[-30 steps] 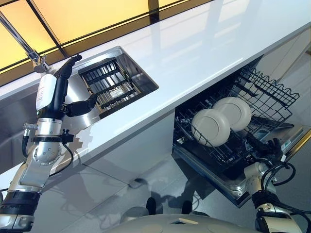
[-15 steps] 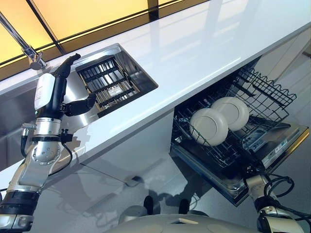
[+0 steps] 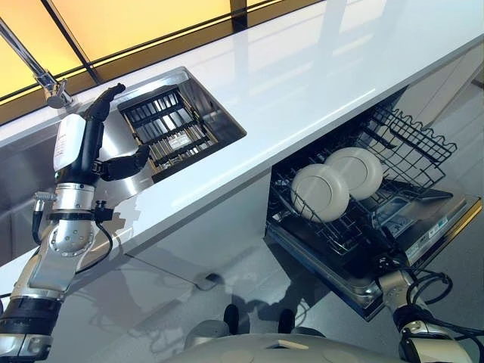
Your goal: Pick up plates and place into dishwasher.
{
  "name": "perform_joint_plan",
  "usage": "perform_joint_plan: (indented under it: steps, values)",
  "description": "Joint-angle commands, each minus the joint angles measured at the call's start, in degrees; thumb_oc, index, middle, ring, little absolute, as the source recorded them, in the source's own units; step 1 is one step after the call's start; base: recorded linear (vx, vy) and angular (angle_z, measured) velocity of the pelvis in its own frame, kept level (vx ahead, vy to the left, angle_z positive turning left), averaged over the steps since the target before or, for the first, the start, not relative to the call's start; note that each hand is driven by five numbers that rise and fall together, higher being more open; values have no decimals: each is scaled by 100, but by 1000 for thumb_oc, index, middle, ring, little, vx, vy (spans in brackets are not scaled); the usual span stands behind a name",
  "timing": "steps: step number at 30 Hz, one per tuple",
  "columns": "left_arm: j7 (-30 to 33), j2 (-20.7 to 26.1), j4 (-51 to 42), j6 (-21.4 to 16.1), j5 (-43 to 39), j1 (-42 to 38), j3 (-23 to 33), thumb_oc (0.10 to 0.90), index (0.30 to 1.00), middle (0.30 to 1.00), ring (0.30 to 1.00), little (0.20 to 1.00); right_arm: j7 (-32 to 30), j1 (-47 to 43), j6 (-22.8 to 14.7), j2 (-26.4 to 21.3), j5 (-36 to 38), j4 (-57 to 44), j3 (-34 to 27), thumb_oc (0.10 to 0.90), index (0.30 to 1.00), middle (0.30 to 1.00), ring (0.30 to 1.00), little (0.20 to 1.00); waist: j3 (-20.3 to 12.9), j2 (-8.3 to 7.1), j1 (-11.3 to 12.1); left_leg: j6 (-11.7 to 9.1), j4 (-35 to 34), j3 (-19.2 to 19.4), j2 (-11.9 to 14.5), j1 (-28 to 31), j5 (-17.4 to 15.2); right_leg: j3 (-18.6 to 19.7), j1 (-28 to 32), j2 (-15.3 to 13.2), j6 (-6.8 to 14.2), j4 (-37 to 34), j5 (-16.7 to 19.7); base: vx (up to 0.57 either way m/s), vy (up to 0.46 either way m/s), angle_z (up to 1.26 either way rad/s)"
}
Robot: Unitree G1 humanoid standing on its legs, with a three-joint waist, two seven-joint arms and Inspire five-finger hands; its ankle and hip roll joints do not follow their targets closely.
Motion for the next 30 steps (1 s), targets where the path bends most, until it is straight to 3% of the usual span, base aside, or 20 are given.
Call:
perform_joint_plan:
  steps: [1,10,13,14,16,19,21,23,24,25,26,30]
  values:
    - [348,330,-210,-148,-181,-684,130,800,900,900,900,900,392,-1688,-1002,-238,-862,-1484,438,800,900,900,900,900,-398,-51,126,-127,668,223,-138,-335,-690,-246,-24,128,27,733,-971,22,62,1]
    - [241,317,-178,-152,-251,-778,17,800,900,900,900,900,1892,-2410,162,-253,263,-1202,1074,800,900,900,900,900,-467,-205,373,-112,769,118,-198,-356,-741,-367,73,113,2,651,-956,27,35,4]
    - [174,388,-148,-224,-367,-809,-14,800,900,900,900,900,2749,-2845,801,-264,1096,-756,1231,800,900,900,900,900,-521,-265,531,-111,838,52,-229,-363,-770,-411,142,126,-11,558,-923,59,15,12]
    - [150,407,-142,-277,-403,-790,-12,800,900,900,900,900,3089,-3009,1040,-246,1780,-659,1247,800,900,900,900,900,-547,-289,604,-106,863,20,-245,-366,-782,-424,171,134,-17,507,-905,67,17,7]
    - [121,428,-123,-386,-477,-731,0,800,900,900,900,900,3129,-3197,995,-150,2499,-643,1171,800,900,900,900,900,-586,-303,699,-102,918,-32,-270,-388,-814,-439,197,139,-15,458,-888,61,13,9]
    - [76,412,-158,-463,-477,-631,30,800,900,900,900,900,3135,-3385,824,53,3018,-795,1119,800,900,900,900,900,-621,-310,806,-85,981,-117,-315,-428,-853,-444,206,136,-13,405,-864,28,10,4]
    - [86,387,-188,-485,-460,-573,50,800,900,900,900,900,3115,-3428,668,119,2815,-862,1130,800,900,900,900,900,-627,-320,847,-65,1026,-154,-346,-460,-879,-433,200,133,-8,384,-846,0,0,0]
    - [102,383,-237,-522,-500,-499,75,800,900,900,900,900,2798,-3450,280,114,2078,-888,1218,800,900,900,900,900,-633,-328,879,-41,1053,-190,-387,-479,-891,-409,187,140,-11,369,-821,0,0,0]
    - [99,382,-265,-512,-513,-481,96,800,900,900,900,900,2568,-3445,22,108,1402,-882,1265,800,900,900,900,900,-630,-331,879,-28,1070,-199,-405,-484,-906,-391,179,142,-8,369,-817,0,0,0]
    - [116,380,-313,-486,-510,-477,101,800,900,900,900,900,2101,-3463,-299,15,71,-853,1473,800,900,900,900,900,-613,-351,880,-19,1101,-195,-426,-491,-924,-358,172,139,-6,359,-798,0,0,0]
    - [123,366,-347,-468,-514,-478,106,800,900,900,900,900,1823,-3490,-393,-125,-771,-833,1650,800,900,900,900,900,-601,-357,874,-15,1126,-182,-438,-506,-928,-342,160,136,-5,349,-776,0,0,0]
    - [216,308,-386,-444,-429,-511,99,800,900,900,900,900,1042,-3609,-32,-617,-2142,-663,2074,800,900,900,900,900,-569,-396,809,35,1122,-108,-467,-484,-951,-265,132,132,14,305,-714,-24,3,-1]
